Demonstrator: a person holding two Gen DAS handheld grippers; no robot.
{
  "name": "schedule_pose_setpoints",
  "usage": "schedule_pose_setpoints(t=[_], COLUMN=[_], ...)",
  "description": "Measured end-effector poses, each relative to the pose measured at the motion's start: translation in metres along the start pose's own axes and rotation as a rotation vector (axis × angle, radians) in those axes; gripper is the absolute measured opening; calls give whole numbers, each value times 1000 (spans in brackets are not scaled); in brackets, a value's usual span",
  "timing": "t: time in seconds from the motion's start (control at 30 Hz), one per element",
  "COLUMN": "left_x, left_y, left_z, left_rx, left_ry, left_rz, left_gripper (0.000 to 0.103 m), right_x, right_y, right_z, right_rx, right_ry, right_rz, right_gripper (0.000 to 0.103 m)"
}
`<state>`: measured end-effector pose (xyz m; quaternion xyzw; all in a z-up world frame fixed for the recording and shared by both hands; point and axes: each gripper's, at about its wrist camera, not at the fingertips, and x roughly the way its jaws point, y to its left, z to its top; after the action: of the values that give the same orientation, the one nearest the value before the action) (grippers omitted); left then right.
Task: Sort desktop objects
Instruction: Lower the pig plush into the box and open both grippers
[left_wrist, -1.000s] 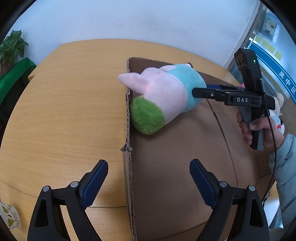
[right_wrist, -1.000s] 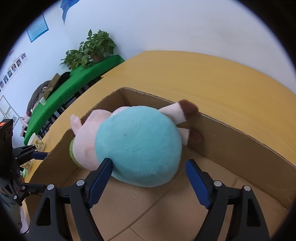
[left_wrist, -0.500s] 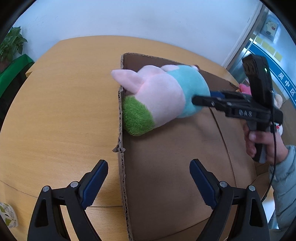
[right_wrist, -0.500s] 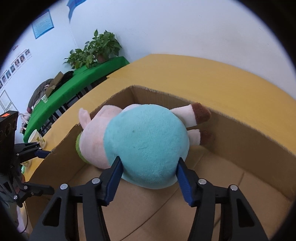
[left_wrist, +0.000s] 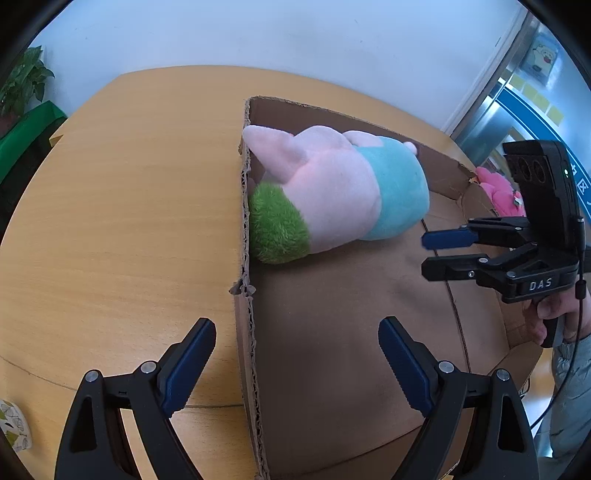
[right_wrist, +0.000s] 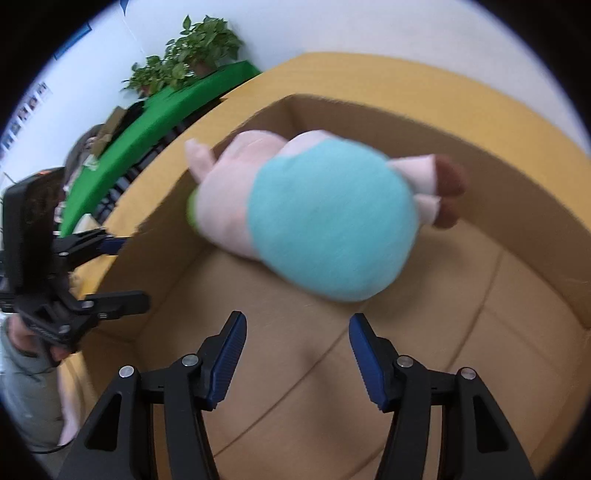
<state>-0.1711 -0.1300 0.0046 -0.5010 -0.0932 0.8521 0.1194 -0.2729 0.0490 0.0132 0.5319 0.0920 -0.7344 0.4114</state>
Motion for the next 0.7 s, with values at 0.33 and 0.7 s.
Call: schedule_pose_setpoints(t=[0.33,0.7], left_x=[7,9], left_y=[-9,-11], left_z=[-1,0], left_rx=[28,28], left_ry=[22,32], left_rz=[33,36], left_gripper=[90,90], right_x=[79,74], right_y=[18,-4], right_z=[47,60], right_rx=[183,348], right_ry=[49,-215], right_rz=[311,345], right_gripper=[58,59])
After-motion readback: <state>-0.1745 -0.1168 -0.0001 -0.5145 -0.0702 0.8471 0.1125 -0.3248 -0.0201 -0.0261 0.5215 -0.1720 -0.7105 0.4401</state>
